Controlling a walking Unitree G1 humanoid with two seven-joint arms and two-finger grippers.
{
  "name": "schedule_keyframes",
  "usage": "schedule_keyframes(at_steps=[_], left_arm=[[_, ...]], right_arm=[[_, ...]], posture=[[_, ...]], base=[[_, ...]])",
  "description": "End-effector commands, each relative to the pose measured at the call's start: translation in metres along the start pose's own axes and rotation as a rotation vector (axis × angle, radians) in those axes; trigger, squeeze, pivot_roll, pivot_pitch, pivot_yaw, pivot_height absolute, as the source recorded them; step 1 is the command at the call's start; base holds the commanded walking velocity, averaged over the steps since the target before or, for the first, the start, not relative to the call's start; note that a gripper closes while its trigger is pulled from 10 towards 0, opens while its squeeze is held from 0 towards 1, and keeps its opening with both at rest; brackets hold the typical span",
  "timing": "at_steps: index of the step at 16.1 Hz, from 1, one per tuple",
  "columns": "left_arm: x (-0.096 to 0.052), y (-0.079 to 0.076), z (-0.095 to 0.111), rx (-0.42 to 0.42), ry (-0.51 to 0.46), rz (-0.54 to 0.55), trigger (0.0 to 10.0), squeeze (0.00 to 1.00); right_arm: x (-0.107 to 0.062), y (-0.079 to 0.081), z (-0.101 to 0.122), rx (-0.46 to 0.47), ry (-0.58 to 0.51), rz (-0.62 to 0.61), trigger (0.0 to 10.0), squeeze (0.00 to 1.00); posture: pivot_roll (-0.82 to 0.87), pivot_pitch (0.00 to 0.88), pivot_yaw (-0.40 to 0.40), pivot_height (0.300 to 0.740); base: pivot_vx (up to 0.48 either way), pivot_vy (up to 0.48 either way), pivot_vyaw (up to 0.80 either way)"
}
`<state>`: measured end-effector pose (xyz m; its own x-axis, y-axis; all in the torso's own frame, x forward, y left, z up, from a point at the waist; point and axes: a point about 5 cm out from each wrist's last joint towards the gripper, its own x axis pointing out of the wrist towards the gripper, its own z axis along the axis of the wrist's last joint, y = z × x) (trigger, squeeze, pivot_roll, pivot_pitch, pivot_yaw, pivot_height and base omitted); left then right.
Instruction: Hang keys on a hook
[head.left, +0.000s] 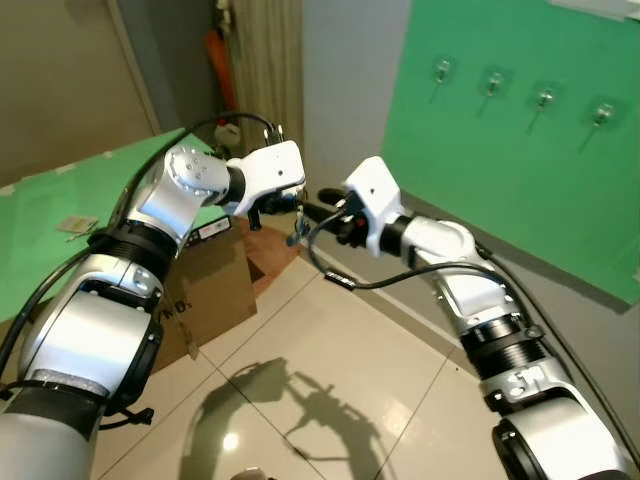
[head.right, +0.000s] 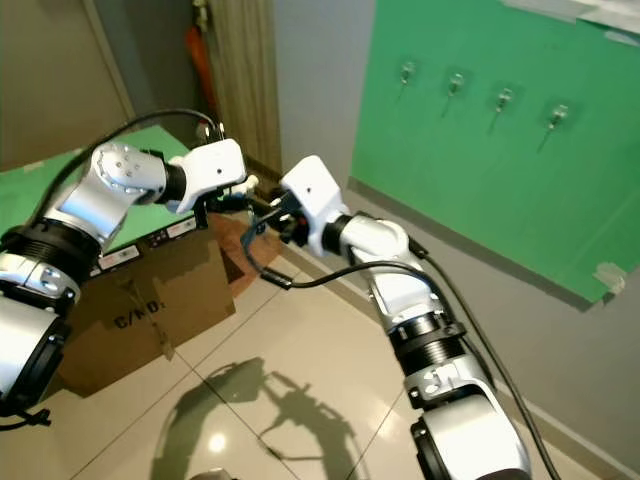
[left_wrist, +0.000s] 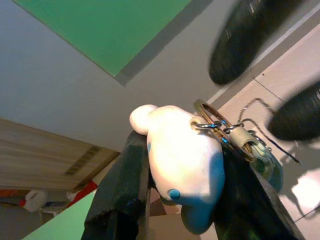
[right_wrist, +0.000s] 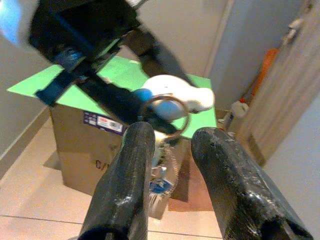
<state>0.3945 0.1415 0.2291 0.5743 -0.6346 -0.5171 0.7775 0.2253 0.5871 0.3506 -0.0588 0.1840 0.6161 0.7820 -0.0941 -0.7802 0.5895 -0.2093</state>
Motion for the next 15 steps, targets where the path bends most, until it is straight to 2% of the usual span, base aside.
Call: schedule_keyframes(at_steps=[1,5,15], left_arm=[[-0.004,0.002,0.001,0.011,-0.01,0.004,0.0,0.0],[-0.005,-0.005,-0.004,0.068,0.028,-0.06,0.0,0.0],[-0.002,-0.009,-0.003,0.078,0.025,-0.066,0.0,0.0]], right_arm=[[0.003,0.002,0.005,-0.033,-0.005,0.015,10.0,0.0],[0.009,0.014,0.003,-0.032,-0.007,0.048,10.0,0.0],[0.014,0.017,0.0,-0.015,0.009,0.046,10.0,0.0]], posture=[[0.07,0.0,-0.015,0.74],[0.06,0.016,-0.014,0.74],[0.06,0.0,-0.029,0.74]], base=[[0.0,0.0,0.0],[0.0,0.0,0.0],[0.0,0.0,0.0]])
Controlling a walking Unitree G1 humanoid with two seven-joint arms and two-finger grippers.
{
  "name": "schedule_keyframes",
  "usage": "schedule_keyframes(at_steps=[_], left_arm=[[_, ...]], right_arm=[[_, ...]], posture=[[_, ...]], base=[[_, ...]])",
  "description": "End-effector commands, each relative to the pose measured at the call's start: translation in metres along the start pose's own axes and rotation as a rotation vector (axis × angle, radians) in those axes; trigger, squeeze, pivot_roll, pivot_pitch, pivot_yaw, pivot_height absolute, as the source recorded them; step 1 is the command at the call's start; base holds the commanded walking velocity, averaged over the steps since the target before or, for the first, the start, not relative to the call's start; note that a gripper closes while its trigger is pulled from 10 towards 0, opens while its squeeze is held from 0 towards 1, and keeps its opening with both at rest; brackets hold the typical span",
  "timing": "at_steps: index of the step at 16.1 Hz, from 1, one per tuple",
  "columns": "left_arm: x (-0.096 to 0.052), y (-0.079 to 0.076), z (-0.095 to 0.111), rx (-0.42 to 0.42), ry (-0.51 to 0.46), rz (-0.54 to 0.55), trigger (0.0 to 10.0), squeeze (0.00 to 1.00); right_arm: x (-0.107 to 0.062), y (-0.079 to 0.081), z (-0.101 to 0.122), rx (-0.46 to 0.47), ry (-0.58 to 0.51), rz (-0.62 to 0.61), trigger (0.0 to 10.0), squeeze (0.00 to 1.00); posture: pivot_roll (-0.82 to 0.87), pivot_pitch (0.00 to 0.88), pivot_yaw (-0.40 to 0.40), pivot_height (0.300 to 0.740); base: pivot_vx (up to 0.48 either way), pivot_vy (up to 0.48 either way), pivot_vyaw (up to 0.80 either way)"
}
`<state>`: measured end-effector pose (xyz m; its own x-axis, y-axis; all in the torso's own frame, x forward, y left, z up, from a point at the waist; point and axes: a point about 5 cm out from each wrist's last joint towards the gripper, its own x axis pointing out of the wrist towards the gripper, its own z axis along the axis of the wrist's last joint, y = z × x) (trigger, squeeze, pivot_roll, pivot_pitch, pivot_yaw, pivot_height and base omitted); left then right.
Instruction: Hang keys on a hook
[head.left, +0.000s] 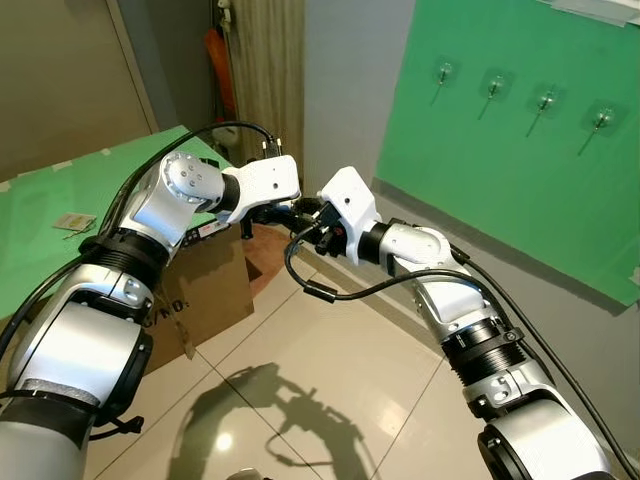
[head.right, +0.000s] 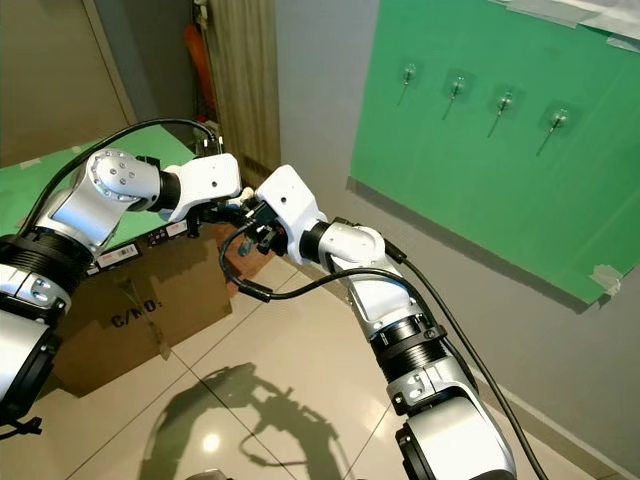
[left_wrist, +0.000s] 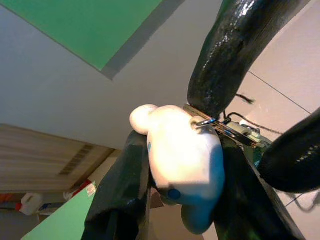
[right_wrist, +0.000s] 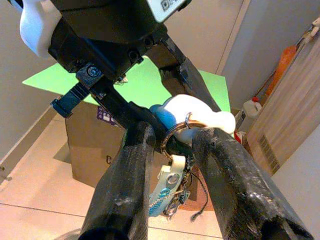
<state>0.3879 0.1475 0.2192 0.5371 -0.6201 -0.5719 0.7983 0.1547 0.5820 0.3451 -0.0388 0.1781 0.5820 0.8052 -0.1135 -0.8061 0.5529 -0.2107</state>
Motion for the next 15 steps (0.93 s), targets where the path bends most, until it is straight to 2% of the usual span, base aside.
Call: schedule_keyframes(at_steps=[1,9,15], left_arm=[[-0.0006,0.0018,0.0075,0.034,-0.011,-0.002,0.0,0.0],[-0.0003,0.0011,0.0088,0.037,-0.018,0.001,0.0,0.0],[-0.0045,0.0069,0.0053,0.03,0.008,0.043,0.0,0.0]], right_arm=[[0.0016,-0.0011,0.0015,-0.011,0.001,-0.001,10.0,0.0],[0.0024,-0.0013,0.0004,-0.007,0.013,-0.033,10.0,0.0],[-0.0058,-0.0022,0.0029,-0.018,0.013,-0.042,10.0,0.0]], posture=[[0.06,0.002,-0.031,0.74],[0.05,0.013,-0.019,0.74],[0.04,0.001,-0.027,0.74]], base=[[0.0,0.0,0.0],[0.0,0.0,0.0],[0.0,0.0,0.0]])
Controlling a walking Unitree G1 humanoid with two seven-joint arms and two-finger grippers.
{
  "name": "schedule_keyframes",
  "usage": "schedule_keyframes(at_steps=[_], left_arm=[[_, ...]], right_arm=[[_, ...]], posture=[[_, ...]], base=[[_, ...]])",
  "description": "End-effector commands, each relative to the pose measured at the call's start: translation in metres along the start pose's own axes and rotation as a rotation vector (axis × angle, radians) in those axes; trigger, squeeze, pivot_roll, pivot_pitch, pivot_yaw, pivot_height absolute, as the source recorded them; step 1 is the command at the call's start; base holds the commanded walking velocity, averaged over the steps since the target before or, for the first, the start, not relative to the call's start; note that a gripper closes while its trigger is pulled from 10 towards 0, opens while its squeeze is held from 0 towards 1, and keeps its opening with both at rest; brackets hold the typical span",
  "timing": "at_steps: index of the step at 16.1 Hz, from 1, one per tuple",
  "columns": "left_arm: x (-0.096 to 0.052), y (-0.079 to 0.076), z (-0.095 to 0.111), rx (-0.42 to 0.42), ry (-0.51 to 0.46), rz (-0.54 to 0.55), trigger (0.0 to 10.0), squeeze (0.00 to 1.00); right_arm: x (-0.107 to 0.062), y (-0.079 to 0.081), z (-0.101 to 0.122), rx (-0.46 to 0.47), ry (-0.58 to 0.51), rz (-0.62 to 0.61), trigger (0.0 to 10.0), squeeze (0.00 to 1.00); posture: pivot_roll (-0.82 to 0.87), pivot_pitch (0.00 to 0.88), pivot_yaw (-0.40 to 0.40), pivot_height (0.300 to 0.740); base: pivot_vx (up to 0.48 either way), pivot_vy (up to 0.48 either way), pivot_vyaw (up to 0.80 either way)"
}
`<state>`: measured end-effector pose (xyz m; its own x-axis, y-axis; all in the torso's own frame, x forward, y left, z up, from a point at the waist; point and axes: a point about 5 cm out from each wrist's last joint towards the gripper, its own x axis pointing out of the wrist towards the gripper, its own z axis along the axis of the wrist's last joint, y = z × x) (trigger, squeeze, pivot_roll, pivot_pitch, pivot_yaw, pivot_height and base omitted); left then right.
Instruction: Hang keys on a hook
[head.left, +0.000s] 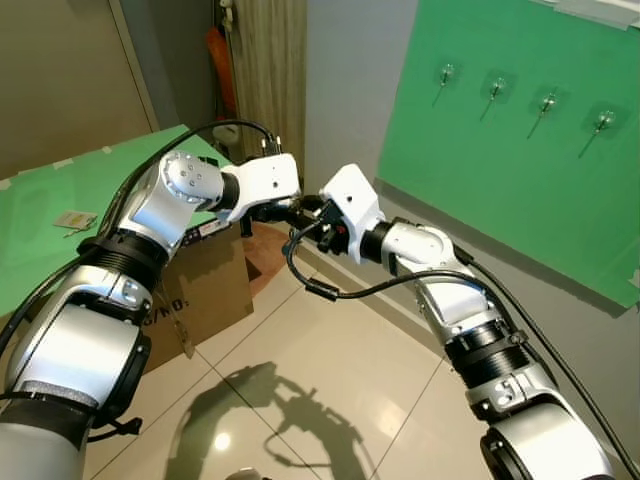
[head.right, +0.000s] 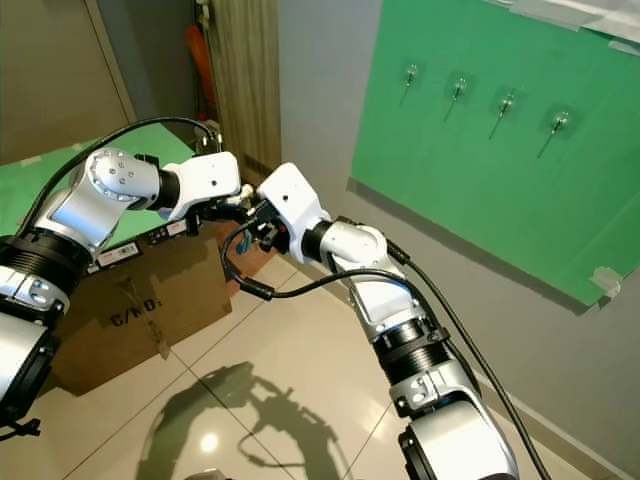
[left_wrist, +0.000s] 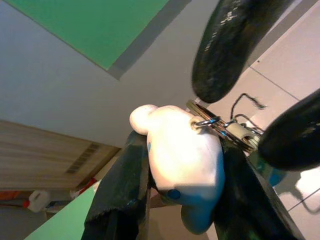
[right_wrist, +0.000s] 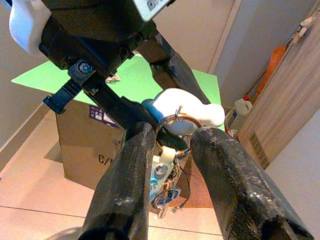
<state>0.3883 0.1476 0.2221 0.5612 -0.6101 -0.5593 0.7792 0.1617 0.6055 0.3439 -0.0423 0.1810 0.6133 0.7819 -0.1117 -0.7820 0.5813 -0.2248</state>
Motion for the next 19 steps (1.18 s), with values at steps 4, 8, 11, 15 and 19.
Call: schedule_keyframes(at_steps=[4,8,11,15,19], left_arm=[[-0.004,0.007,0.001,0.009,0.008,0.028,0.0,0.0],[-0.003,0.006,0.0,0.005,0.016,0.03,0.0,0.0],[-0.003,0.007,0.001,0.001,0.006,0.037,0.0,0.0],[-0.004,0.01,0.011,0.006,-0.04,0.036,0.0,0.0],[-0.005,0.011,0.015,0.007,-0.055,0.038,0.0,0.0]], right_arm=[[-0.002,0.003,-0.001,0.002,0.009,-0.011,10.0,0.0],[0.0,0.006,-0.002,0.011,0.011,-0.008,10.0,0.0],[0.003,0.006,-0.002,0.017,0.012,-0.005,10.0,0.0],[0.011,0.01,-0.002,0.04,0.011,0.006,10.0,0.0],[0.013,0.011,-0.004,0.045,0.017,0.015,10.0,0.0]], posture=[[0.03,0.0,-0.021,0.74],[0.03,0.0,-0.017,0.74],[0.04,0.0,-0.016,0.74],[0.05,0.015,-0.015,0.74],[0.05,0.026,-0.019,0.74]], base=[[0.0,0.0,0.0],[0.0,0.0,0.0],[0.0,0.0,0.0],[0.0,0.0,0.0],[0.0,0.0,0.0]])
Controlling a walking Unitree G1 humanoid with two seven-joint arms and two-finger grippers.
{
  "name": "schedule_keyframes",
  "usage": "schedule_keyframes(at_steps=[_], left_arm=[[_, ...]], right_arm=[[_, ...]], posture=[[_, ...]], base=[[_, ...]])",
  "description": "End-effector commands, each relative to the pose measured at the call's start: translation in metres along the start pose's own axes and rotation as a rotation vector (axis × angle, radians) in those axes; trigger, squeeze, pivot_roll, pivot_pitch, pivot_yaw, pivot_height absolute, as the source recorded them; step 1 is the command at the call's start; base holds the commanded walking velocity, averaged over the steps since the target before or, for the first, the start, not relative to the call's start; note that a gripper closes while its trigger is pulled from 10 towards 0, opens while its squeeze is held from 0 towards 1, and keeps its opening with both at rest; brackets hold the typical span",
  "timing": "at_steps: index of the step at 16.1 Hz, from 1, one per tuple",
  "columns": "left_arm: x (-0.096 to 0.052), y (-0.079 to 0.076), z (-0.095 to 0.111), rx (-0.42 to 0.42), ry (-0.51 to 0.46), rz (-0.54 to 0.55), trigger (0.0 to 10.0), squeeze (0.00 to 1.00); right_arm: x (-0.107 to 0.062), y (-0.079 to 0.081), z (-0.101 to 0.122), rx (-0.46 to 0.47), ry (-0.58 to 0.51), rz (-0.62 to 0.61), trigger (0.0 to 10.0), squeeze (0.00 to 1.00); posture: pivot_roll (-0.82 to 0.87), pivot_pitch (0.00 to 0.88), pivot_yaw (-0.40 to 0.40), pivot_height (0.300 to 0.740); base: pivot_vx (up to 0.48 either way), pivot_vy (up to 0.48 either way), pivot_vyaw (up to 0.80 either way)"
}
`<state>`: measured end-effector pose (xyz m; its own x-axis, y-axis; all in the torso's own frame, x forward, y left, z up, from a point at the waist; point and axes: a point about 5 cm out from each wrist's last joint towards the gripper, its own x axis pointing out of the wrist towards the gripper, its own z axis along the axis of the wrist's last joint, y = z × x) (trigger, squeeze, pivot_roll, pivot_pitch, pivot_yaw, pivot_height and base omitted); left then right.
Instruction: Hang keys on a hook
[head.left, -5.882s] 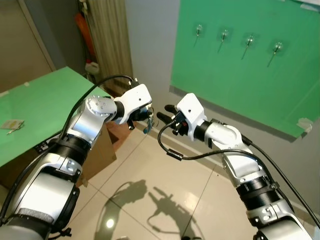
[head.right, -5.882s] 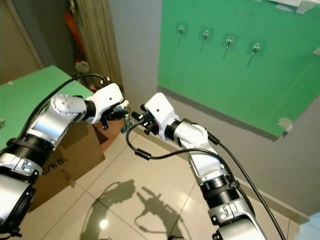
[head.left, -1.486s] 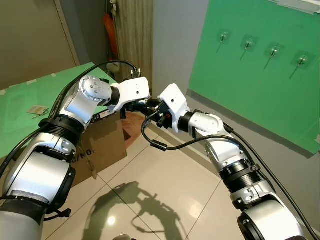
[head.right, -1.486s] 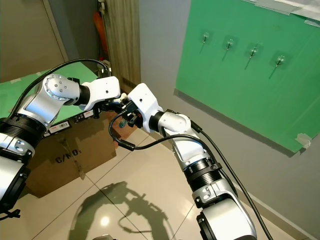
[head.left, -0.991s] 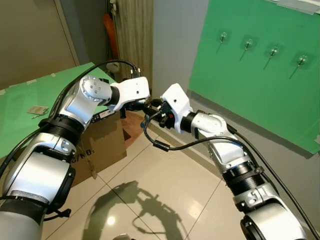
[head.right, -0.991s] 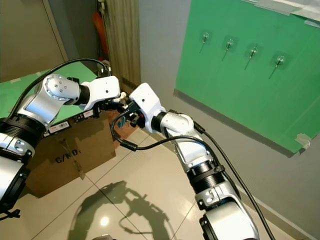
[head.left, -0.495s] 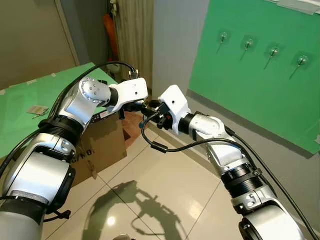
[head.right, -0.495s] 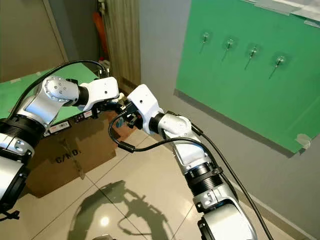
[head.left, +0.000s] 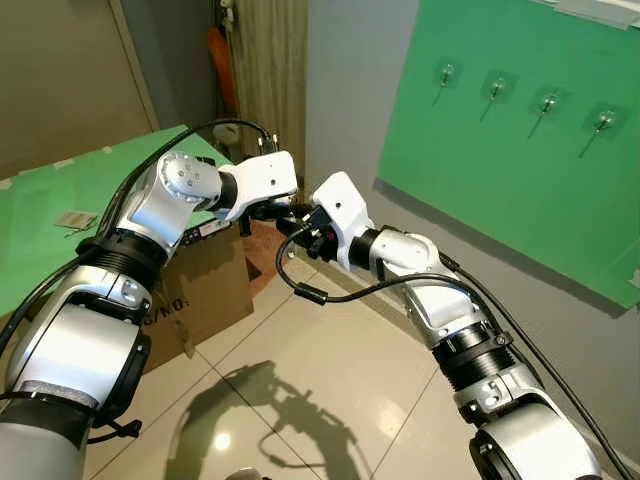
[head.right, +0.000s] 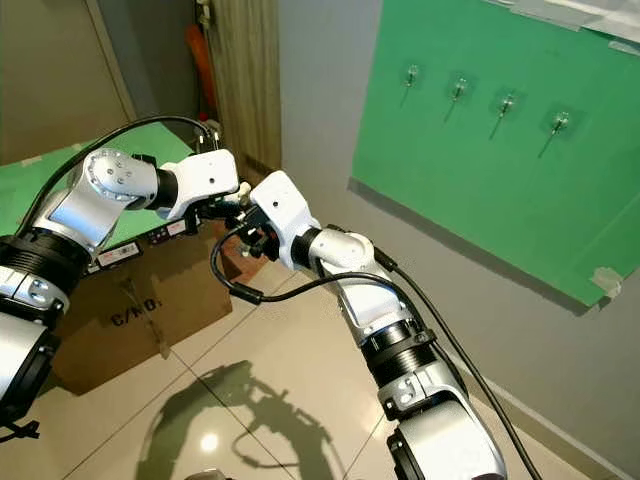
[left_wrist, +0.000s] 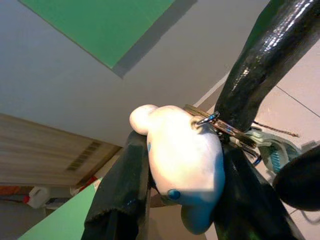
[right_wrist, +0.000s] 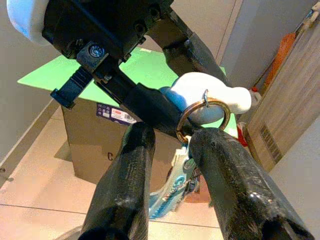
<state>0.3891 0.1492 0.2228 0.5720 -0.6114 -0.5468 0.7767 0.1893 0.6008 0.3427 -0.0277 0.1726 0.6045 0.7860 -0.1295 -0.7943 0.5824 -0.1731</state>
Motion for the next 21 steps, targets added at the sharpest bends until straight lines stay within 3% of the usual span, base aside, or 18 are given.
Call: schedule_keyframes(at_steps=[1,6,7,8,9,13,14,15,16,21], left_arm=[[-0.003,0.008,0.017,0.031,-0.054,0.019,0.0,0.0],[-0.002,0.008,0.021,0.031,-0.072,0.011,0.0,0.0],[-0.003,0.009,0.021,0.031,-0.074,0.015,0.0,0.0],[-0.004,0.009,0.021,0.031,-0.073,0.015,0.0,0.0],[-0.004,0.009,0.021,0.03,-0.072,0.016,0.0,0.0],[-0.005,0.009,0.019,0.031,-0.067,0.018,0.0,0.0],[-0.004,0.009,0.02,0.032,-0.067,0.018,0.0,0.0],[-0.004,0.009,0.02,0.033,-0.067,0.019,0.0,0.0],[-0.004,0.01,0.021,0.034,-0.068,0.021,0.0,0.0],[-0.004,0.011,0.022,0.036,-0.071,0.028,0.0,0.0]], right_arm=[[0.002,0.0,0.001,-0.01,0.001,0.002,10.0,0.0],[0.003,-0.002,0.002,-0.013,-0.003,-0.004,10.0,0.0],[0.004,-0.003,0.003,-0.01,-0.006,-0.011,10.0,0.16],[0.004,-0.003,0.003,-0.009,-0.007,-0.012,10.0,0.16],[0.004,-0.004,0.003,-0.007,-0.009,-0.016,10.0,1.0],[0.004,-0.008,0.005,-0.018,-0.013,-0.049,10.0,1.0],[0.004,-0.01,0.003,-0.038,0.002,-0.071,10.0,0.0],[0.005,-0.011,0.004,-0.044,-0.001,-0.077,4.2,0.0],[0.005,-0.011,0.006,-0.043,-0.015,-0.075,0.0,0.0],[0.004,-0.015,0.008,-0.046,-0.023,-0.098,0.0,0.0]], posture=[[0.05,0.026,-0.02,0.74],[0.04,0.021,-0.016,0.74],[0.04,0.018,-0.016,0.74],[0.04,0.018,-0.016,0.74],[0.04,0.017,-0.015,0.74],[0.04,0.014,-0.015,0.74],[0.04,0.01,-0.021,0.74],[0.04,0.008,-0.023,0.74],[0.04,0.007,-0.023,0.74],[0.03,0.0,-0.021,0.74]], base=[[0.0,0.0,0.0],[0.0,0.0,0.0],[0.0,0.0,0.0],[0.0,0.0,0.0],[0.0,0.0,0.0],[0.0,0.0,0.0],[0.0,0.0,0.0],[0.0,0.0,0.0],[0.0,0.0,0.0],[0.0,0.0,0.0]])
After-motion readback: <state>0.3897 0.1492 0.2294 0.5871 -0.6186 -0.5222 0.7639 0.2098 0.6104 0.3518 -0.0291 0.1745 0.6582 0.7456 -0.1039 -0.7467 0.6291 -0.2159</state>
